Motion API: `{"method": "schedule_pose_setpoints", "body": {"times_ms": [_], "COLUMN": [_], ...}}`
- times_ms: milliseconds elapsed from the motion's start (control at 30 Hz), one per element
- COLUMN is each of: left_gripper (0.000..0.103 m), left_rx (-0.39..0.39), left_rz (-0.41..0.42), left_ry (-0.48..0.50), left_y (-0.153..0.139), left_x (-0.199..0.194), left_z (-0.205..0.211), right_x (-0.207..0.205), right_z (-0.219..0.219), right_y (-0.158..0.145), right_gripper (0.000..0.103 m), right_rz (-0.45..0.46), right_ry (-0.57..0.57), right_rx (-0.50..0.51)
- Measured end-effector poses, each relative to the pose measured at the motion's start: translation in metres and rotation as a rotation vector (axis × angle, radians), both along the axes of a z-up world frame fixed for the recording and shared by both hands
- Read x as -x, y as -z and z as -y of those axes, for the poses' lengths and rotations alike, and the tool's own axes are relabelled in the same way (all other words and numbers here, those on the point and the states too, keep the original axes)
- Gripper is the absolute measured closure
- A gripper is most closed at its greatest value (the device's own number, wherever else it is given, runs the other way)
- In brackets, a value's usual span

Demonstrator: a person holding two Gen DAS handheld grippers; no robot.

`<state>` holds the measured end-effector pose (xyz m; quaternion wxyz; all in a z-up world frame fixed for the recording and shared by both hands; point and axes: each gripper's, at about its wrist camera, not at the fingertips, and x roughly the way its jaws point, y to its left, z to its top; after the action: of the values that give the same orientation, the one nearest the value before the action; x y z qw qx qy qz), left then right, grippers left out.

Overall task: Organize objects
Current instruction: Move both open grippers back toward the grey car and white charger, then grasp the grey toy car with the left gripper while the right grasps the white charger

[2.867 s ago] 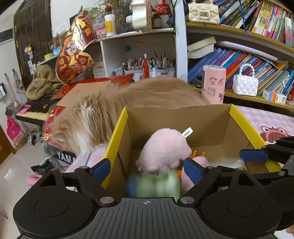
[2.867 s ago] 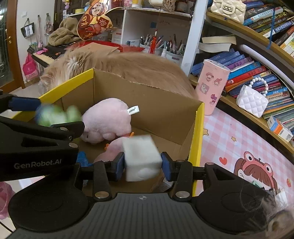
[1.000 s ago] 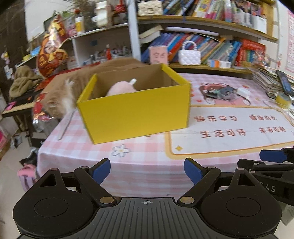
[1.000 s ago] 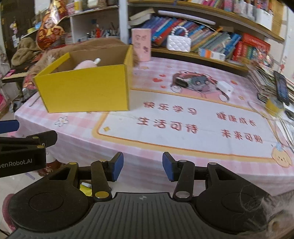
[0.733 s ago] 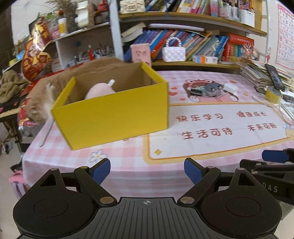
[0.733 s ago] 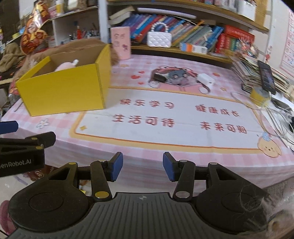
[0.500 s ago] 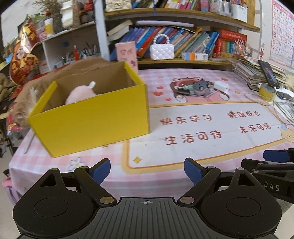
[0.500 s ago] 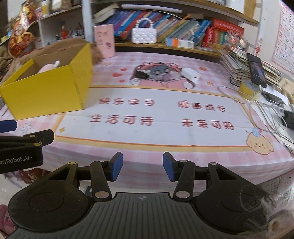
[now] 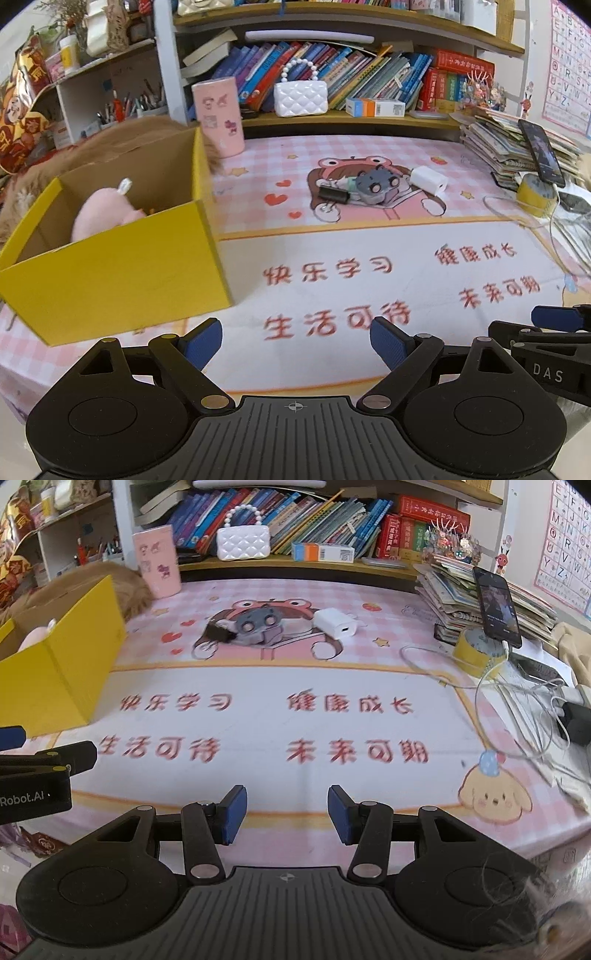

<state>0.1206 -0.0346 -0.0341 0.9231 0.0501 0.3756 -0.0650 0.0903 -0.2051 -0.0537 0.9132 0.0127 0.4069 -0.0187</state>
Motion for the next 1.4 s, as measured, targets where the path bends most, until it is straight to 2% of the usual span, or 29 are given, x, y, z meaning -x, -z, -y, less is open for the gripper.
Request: {"method": "schedule_pose_setpoints", "body": {"times_ms": [267,600,1000,1167,1400], "left_gripper": [0.013,0.013,0.013,0.013,0.013], "left_rx": [0.005,0.000,-0.008,0.002,-0.023], "left_rz": [-0.003,0.043,0.051,0.041,0.040], "left_ry": [-0.006,-0.070,-0.138,-0.153,-0.164], "left_y": [-0.003,-0.017,-0.016,-0.016,-0.016], "left_x": [-0.033,-0.075,-0.115,-0.131,-0.149], "left_z": [0.035,0.066,0.085,0.092,0.098], "right_x": [-0.034,-0.080,-0.135,-0.157,-0.188], "right_z": [0.035,0.067,0.094,0.103,0.110], "right_y": [-0.002,-0.005,-0.012,-0.009,-0.002], "right_gripper": [0.055,0.055,0.054,0.054,0.054], "right_rz": [0.009,0.029,0.065,0.068,0.073], "right_ry": [-0.004,-0.052,-0.095,-0.108,-0.130], "right_rx": [-0.021,-0.048,-0.064,-0.053,-0.043]}}
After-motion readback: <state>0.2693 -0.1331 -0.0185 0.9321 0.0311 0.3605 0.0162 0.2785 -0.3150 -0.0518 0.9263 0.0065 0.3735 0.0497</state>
